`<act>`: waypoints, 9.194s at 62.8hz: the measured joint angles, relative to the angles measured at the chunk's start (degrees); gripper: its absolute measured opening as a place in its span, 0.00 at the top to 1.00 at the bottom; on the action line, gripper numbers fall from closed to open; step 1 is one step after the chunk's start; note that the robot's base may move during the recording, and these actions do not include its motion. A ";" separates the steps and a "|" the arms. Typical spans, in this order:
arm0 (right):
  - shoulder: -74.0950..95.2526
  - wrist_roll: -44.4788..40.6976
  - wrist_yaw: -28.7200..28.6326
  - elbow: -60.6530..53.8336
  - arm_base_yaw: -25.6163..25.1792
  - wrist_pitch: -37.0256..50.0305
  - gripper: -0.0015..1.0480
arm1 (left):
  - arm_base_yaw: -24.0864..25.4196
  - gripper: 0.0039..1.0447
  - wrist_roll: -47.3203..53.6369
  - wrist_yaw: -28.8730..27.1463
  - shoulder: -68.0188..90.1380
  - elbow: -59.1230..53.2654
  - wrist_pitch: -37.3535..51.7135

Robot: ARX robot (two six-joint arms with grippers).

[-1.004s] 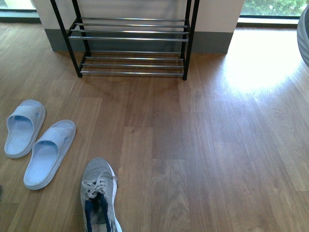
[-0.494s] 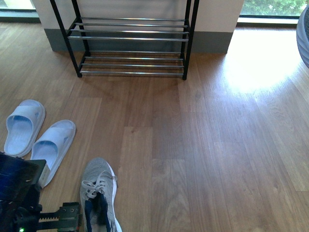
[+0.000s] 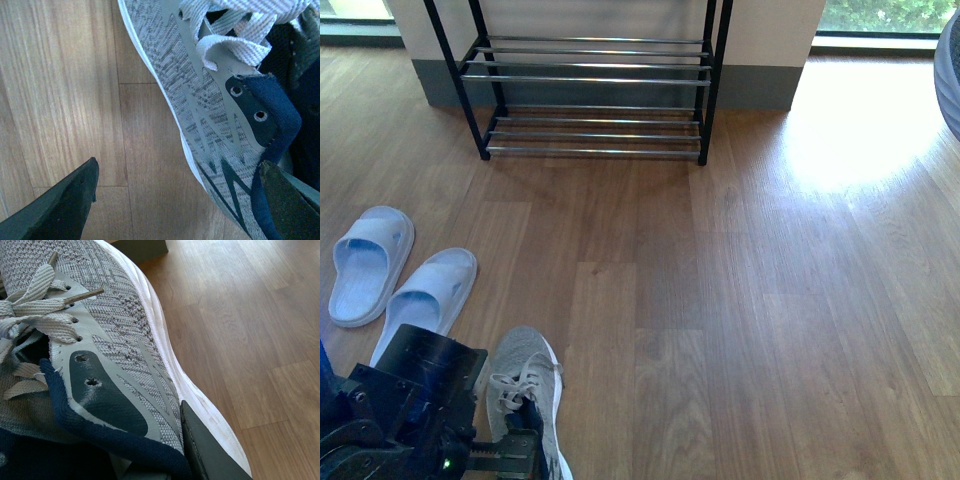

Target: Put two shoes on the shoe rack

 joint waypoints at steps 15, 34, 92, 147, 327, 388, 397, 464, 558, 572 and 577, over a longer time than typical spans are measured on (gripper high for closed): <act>0.00 0.00 0.00 0.00 0.00 0.00 0.99 | -0.74 0.09 -0.61 -3.65 3.43 5.90 -4.48; 0.00 0.00 0.00 0.00 0.00 0.00 0.99 | -1.57 0.09 -0.66 1.07 3.04 6.80 -3.54; 0.00 0.00 0.00 0.00 0.00 0.00 0.99 | -4.57 0.09 -5.20 -3.85 1.16 5.38 -6.36; 0.00 0.00 0.02 0.00 0.00 0.00 0.99 | -7.43 0.09 -20.59 -11.08 -1.90 1.73 -8.04; 0.00 0.00 0.00 0.00 0.00 0.00 0.99 | -5.92 0.09 -15.02 -8.00 5.88 9.40 -2.67; 0.00 0.00 0.02 0.00 0.00 0.00 0.99 | -6.36 0.98 -17.03 -11.23 5.77 11.43 -10.56; 0.00 0.00 0.00 0.00 0.00 0.00 0.99 | -6.27 0.98 -17.44 -11.58 5.77 11.28 -9.62; 0.00 0.00 0.00 0.00 0.00 0.00 0.99 | -7.06 0.98 -14.34 -20.41 9.11 6.19 19.69; 0.00 0.00 0.00 0.00 0.00 0.00 0.99 | -12.57 0.98 -13.57 -21.35 -2.56 0.35 14.10; 0.00 0.00 0.00 0.00 0.00 0.00 0.99 | -13.81 0.98 -13.88 -22.29 -14.73 -3.06 14.25; 0.00 0.00 0.02 0.00 0.00 0.00 0.99 | -14.19 0.98 -14.49 -22.32 -18.36 -5.33 14.49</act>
